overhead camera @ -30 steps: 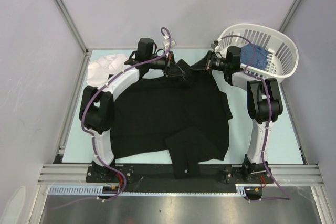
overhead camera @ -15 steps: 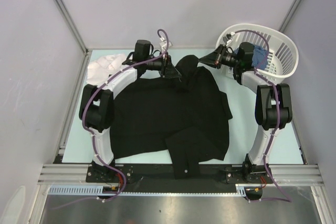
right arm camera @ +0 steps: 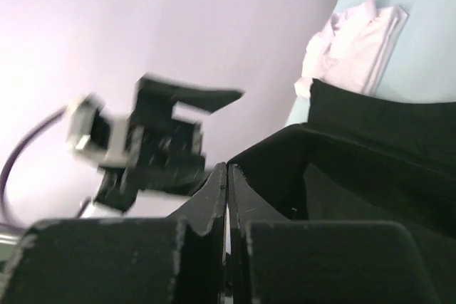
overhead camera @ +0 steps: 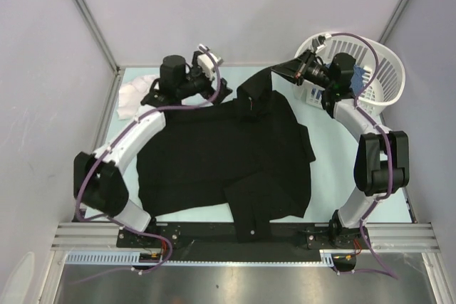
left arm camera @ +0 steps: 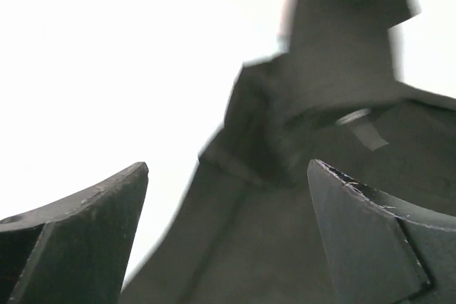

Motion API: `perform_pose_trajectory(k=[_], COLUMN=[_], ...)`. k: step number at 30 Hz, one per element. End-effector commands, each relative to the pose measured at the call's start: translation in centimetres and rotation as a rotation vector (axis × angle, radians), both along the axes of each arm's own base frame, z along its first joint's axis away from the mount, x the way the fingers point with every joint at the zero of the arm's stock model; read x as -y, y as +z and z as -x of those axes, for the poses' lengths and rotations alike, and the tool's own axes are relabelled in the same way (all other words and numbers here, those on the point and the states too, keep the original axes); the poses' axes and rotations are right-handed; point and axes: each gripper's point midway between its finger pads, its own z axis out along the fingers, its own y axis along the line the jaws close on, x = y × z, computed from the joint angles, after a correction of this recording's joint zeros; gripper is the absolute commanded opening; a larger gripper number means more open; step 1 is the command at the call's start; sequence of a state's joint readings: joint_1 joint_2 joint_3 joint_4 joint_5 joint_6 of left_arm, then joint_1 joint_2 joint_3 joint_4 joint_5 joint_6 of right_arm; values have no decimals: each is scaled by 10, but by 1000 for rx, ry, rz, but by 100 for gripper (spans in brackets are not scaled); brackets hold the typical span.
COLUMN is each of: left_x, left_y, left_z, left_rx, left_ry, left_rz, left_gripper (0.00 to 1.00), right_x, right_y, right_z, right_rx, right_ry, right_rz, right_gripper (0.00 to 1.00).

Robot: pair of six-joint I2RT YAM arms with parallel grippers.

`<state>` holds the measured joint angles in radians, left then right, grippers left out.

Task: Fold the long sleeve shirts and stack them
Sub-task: Fold the shirt

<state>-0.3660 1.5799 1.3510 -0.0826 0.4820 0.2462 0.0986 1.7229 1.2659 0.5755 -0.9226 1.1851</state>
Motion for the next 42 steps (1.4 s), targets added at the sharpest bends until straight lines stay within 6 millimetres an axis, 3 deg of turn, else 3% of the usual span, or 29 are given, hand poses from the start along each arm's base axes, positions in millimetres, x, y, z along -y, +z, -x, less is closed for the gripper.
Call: perform_pose_trajectory(k=[1,7,10,15,17,18,20,21,22,24,25,26,28,29,32,33,34,36,37,40,41,42], left_x=[39,74,81,83,84,86,85,85,86,83,82,81,80,79,78,79,79,78,78,80,80,82], left_y=[24,35,26,36,46,43,55,52,55,63,66,68,66,65,63,61,70,65,64,61,69,63], left_z=[25,36,36,14,6,2,-3,-4,-3,-4,-3,0,6,11,21,22,24,23,22,20,20,18], left_rx=[270,482,542,588,605,598,604,582,572,528,499,469,412,381,316,295,290,240,213,127,115,87], left_ry=[-69,-131,-140,-63,-29,-26,-10,-19,-38,-47,-50,-83,-131,-182,-249,-271,-279,-295,-293,-311,-309,-315], left_rz=[-104,-169,-233,-255,-251,-260,-245,-252,-240,-209,-185,-173,-160,-152,-147,-141,-123,-115,-103,-80,-72,-68], left_gripper=[100,99,99,99,94,90,61,48,26,2,0,0,0,0,0,0,0,0,0,0,0,0], right_x=[-3,-13,-15,-17,-19,-20,-21,-22,-23,-22,-19,-20,-7,0,28,36,39,52,54,49,46,46], right_y=[32,51,58,63,66,68,74,76,74,73,70,72,69,71,79,85,79,78,68,55,50,37], right_z=[-3,-2,2,9,10,11,11,13,13,15,14,20,16,16,10,5,3,0,-2,7,12,21], right_rx=[16,26,44,61,76,86,124,137,142,184,200,242,330,366,560,682,684,780,824,953,991,971], right_ry=[-80,-104,-101,-85,-74,-67,-57,-46,-39,-23,-19,18,13,12,-4,-22,-16,-2,12,97,132,167], right_rz=[-79,-136,-142,-137,-142,-141,-136,-130,-123,-84,-59,-30,52,83,217,291,325,405,462,542,557,589], right_gripper=[0,0,0,0,0,0,0,0,0,0,0,6,30,52,74,78,81,86,87,89,90,90])
